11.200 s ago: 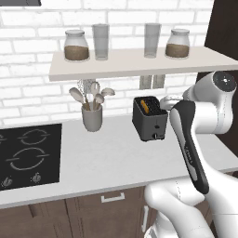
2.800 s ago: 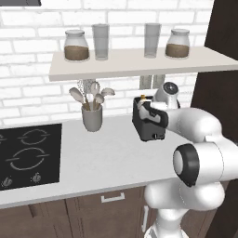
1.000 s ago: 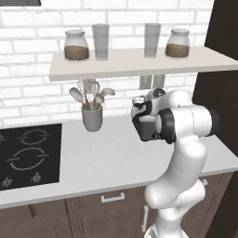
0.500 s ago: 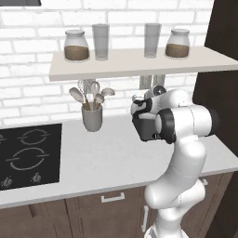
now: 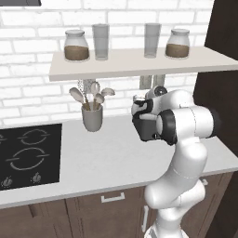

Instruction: Start the toaster. Once the lever pops up, take the bread to the plate on the dining counter.

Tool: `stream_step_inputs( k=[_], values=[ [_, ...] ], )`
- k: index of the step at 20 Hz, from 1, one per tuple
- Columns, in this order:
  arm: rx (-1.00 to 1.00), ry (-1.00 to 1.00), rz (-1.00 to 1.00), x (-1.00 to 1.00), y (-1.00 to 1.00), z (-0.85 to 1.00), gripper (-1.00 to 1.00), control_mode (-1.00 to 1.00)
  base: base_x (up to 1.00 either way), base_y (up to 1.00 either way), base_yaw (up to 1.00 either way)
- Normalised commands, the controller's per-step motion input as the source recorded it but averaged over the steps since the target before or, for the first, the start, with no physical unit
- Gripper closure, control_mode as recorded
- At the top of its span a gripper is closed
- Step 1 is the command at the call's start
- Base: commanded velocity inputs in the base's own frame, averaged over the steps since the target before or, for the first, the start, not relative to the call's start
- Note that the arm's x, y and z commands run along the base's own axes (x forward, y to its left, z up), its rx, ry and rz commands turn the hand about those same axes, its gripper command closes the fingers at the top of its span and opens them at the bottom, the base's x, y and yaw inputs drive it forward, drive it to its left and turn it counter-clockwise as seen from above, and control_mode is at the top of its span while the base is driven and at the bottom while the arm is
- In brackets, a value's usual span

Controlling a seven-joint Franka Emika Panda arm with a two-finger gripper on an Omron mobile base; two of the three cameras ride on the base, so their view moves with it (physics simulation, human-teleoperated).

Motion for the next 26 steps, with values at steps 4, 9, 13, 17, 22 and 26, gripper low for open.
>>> stream_step_inputs(
  k=[4, 9, 13, 17, 22, 26],
  values=[
    [0.0, -0.07, 0.0, -0.43, -0.08, 0.21, 1.0, -1.0, 0.0, 0.0, 0.0],
    [0.0, -0.18, 0.0, -0.42, -0.04, 0.52, 1.0, -1.0, 0.0, 0.0, 0.0],
    [0.0, -0.24, 0.0, -0.28, 0.0, 0.74, 1.0, -1.0, 0.0, 0.0, 0.0],
    [0.0, -0.2, 0.0, -0.26, -0.02, 0.61, 1.0, -1.0, 0.0, 0.0, 0.0],
    [0.03, -0.07, 0.0, -0.44, -0.06, 0.41, 1.0, -1.0, 0.0, 0.0, 0.0],
    [0.06, 0.0, -0.01, -0.69, -0.02, 0.42, 1.0, -1.0, 0.0, 0.0, 0.0]
  ],
)
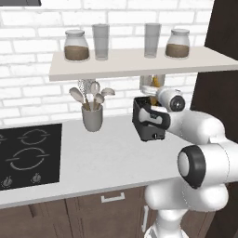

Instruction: Start the toaster. Once the lever pops up, take the bread to the plate on the dining counter.

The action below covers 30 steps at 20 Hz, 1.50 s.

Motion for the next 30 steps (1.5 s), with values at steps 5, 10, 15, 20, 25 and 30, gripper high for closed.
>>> stream_step_inputs(
  k=[5, 10, 15, 20, 25, 30],
  values=[
    [0.09, 0.0, -0.01, -0.76, 0.0, 0.67, 1.0, -1.0, 0.0, 0.0, 0.0],
    [0.09, 0.13, -0.03, -0.75, 0.0, 0.56, 1.0, -1.0, 0.0, 0.0, 0.0],
    [0.05, 0.28, -0.03, -0.78, 0.0, 0.18, 1.0, -1.0, 0.0, 0.0, 0.0],
    [0.03, 0.25, -0.03, -0.85, 0.0, 0.17, 1.0, -1.0, 0.0, 0.0, 0.0],
    [0.03, 0.24, -0.03, -0.72, -0.01, 0.32, 1.0, -1.0, 0.0, 0.0, 0.0],
    [0.01, 0.26, 0.0, -0.46, 0.0, 0.15, 1.0, -1.0, 0.0, 0.0, 0.0]
  ],
)
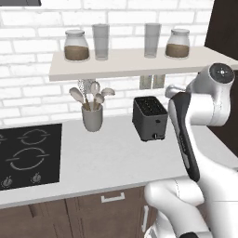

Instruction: Start the toaster. Once the lever pops up, take the bread to the plate on the dining counter.

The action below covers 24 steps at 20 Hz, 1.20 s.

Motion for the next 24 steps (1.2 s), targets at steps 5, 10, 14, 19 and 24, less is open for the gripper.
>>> stream_step_inputs(
  k=[5, 10, 14, 19, 24],
  values=[
    [0.0, 0.07, 0.0, -0.52, 0.0, 0.0, 1.0, -1.0, 0.0, 0.0, 0.0],
    [0.0, 0.04, 0.0, -0.39, 0.0, 0.0, 1.0, -1.0, 0.0, 0.0, 0.0],
    [0.0, 0.0, 0.0, -0.17, 0.0, 0.0, 1.0, 1.0, -0.71, 0.0, -0.05],
    [0.0, 0.0, 0.0, 0.0, 0.0, 0.0, 1.0, 1.0, -1.0, 0.0, -0.2],
    [0.0, 0.0, 0.0, 0.0, 0.0, 0.0, 1.0, 1.0, -0.67, 0.0, -0.46]
  ],
)
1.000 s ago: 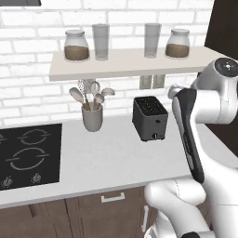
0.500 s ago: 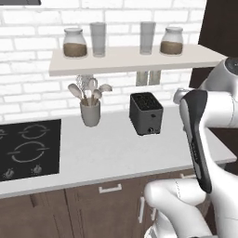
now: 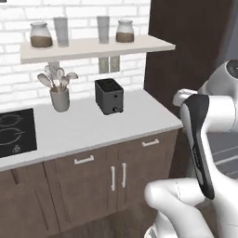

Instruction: Start the toaster. Once the lever pops up, take the bread to the plate on the dining counter.

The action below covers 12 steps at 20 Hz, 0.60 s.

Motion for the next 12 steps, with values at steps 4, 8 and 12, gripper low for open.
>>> stream_step_inputs(
  k=[4, 8, 12],
  values=[
    [0.0, 0.0, 0.0, 0.0, 0.0, 0.0, 1.0, 1.0, -0.31, 0.03, -0.72],
    [0.0, 0.0, 0.0, 0.0, 0.0, 0.0, 1.0, 1.0, -0.31, 0.0, -0.84],
    [0.0, 0.0, 0.0, 0.0, 0.0, 0.0, 1.0, 1.0, -0.24, -0.02, -0.87]
  ],
)
